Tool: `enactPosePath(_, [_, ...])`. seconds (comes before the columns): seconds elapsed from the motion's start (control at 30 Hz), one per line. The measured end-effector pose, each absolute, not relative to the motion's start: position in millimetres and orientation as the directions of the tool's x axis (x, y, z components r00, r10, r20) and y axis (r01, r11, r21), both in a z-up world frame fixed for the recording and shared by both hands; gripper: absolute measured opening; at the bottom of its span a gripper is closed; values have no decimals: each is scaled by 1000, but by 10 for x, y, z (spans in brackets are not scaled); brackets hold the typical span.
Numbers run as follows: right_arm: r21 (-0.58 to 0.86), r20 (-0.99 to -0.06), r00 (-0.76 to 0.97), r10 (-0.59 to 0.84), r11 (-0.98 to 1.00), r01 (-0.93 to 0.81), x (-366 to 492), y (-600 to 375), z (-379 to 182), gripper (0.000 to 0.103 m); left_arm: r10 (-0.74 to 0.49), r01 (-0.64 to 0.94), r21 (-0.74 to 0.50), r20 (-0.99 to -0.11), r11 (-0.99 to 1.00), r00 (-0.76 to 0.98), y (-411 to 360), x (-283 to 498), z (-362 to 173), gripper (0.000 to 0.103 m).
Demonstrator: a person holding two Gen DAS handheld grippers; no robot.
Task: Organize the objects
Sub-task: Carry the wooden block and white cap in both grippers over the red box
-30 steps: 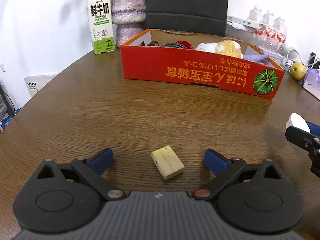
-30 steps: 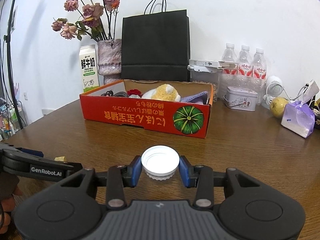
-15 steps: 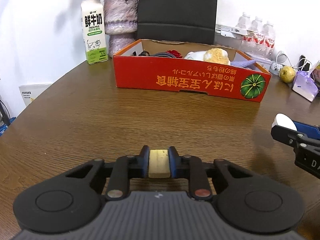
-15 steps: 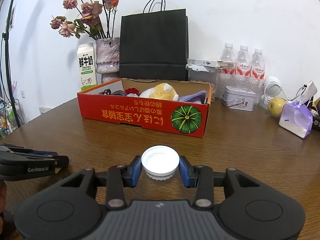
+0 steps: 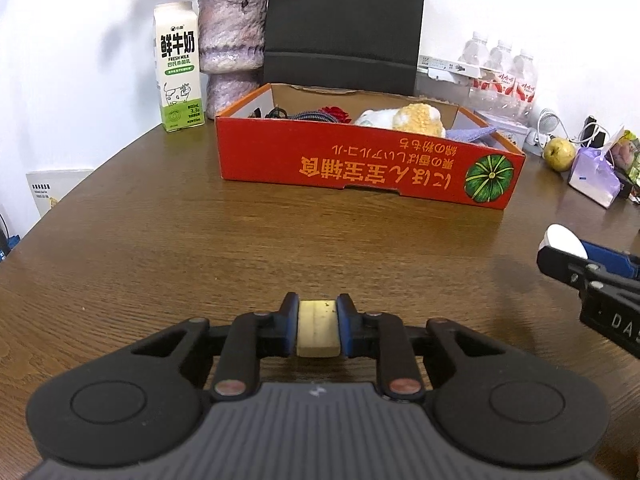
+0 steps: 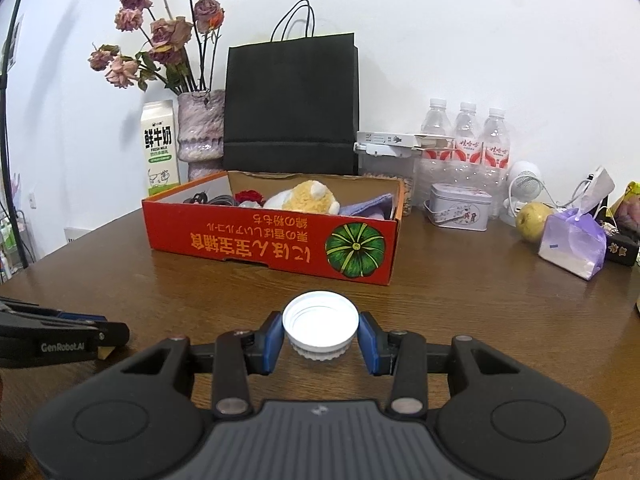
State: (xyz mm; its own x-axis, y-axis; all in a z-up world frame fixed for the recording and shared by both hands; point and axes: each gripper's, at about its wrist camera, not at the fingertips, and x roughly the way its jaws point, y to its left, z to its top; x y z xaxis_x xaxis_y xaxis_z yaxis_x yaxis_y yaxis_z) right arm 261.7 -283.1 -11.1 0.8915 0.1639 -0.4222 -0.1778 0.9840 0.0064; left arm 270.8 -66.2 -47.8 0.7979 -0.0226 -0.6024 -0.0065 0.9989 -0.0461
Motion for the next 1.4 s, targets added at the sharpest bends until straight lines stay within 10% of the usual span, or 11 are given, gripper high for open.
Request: enactPosePath(1.4, [47,-279,935,217,976,-213,3141,-2486,636,39,-71,27,-108,-428,994,901,-687,3204,406,21])
